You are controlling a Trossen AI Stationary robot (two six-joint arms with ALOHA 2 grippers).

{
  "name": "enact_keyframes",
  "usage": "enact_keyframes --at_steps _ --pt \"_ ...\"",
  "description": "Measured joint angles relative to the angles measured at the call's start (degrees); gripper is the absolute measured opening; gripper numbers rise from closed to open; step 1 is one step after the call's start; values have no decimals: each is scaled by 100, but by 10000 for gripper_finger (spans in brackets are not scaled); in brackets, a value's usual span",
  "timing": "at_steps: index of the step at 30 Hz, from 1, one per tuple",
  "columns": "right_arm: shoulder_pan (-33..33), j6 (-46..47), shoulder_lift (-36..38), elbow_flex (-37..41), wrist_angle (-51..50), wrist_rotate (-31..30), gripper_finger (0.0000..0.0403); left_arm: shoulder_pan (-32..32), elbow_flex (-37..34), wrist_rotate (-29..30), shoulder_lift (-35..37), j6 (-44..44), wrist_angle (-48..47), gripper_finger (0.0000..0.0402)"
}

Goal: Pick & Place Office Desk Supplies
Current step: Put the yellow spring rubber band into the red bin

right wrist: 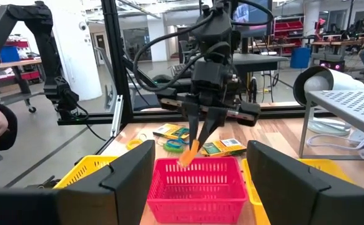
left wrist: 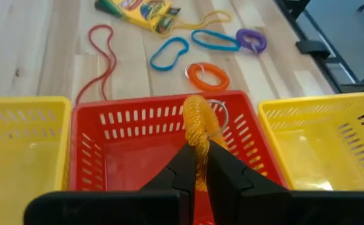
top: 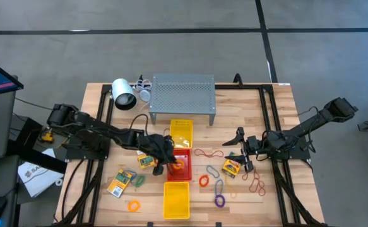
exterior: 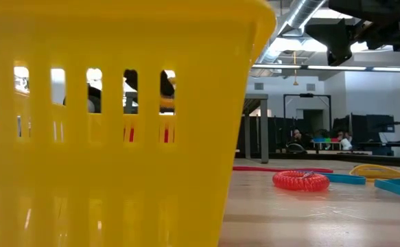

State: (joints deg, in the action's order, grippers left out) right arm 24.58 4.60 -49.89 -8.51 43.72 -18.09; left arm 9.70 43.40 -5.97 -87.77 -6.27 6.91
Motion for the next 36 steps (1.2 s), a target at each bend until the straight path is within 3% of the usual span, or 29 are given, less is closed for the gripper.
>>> enact_keyframes --at_steps 9,36 --pt "0 -2 0 0 -8 0 249 4 330 -1 -379 -1 -298 17" --pt "-46 0 -2 -2 -109 -2 249 87 355 22 -582 -1 -204 17"
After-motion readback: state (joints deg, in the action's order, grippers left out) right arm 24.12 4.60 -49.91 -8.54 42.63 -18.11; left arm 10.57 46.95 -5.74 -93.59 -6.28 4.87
